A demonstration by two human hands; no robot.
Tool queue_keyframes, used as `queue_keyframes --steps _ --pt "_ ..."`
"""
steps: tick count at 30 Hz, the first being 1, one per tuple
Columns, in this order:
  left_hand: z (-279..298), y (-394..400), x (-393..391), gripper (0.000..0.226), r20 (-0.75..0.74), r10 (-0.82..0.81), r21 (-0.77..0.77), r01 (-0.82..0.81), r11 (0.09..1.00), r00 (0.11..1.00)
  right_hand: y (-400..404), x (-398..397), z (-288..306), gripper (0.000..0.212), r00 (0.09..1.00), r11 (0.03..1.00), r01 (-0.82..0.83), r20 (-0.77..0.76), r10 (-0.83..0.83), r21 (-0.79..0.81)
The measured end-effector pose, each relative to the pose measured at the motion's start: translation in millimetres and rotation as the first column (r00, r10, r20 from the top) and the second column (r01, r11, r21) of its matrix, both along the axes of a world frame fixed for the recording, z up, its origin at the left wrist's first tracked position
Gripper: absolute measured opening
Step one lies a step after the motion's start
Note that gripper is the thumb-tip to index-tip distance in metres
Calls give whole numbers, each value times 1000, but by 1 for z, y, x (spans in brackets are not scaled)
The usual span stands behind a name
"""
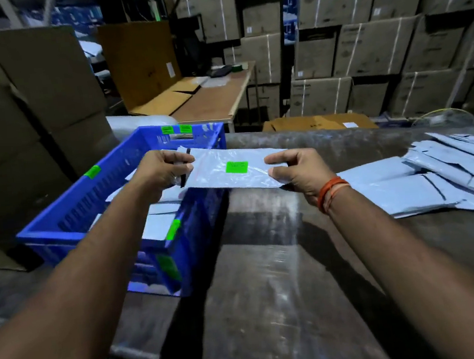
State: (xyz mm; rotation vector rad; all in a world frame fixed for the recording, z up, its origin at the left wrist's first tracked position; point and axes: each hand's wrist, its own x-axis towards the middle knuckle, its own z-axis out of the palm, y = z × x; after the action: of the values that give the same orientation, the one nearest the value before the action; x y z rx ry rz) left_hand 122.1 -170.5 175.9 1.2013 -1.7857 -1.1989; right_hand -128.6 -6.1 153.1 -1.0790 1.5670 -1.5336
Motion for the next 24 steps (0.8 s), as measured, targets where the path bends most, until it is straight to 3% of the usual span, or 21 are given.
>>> queue_keyframes --steps 5,12,15,20,24 --pt "10 -71 67 13 38 -21 27 20 999 999 -67 73 15 22 999 995 40 3 -41 92" --pt "6 -127 140 18 298 -136 112 107 988 945 -126 151 10 15 971 977 85 -236 -37 195" --pt "2 -139 161 18 431 -257 207 182 961 865 -138 169 11 12 900 960 121 -435 1 252" --pt "-15 -152 181 22 573 -340 259 229 938 745 -138 201 18 11 830 921 81 -537 149 380" --pt "-24 -141 188 24 674 -406 310 263 914 617 -140 217 23 8 643 880 141 -718 267 453"
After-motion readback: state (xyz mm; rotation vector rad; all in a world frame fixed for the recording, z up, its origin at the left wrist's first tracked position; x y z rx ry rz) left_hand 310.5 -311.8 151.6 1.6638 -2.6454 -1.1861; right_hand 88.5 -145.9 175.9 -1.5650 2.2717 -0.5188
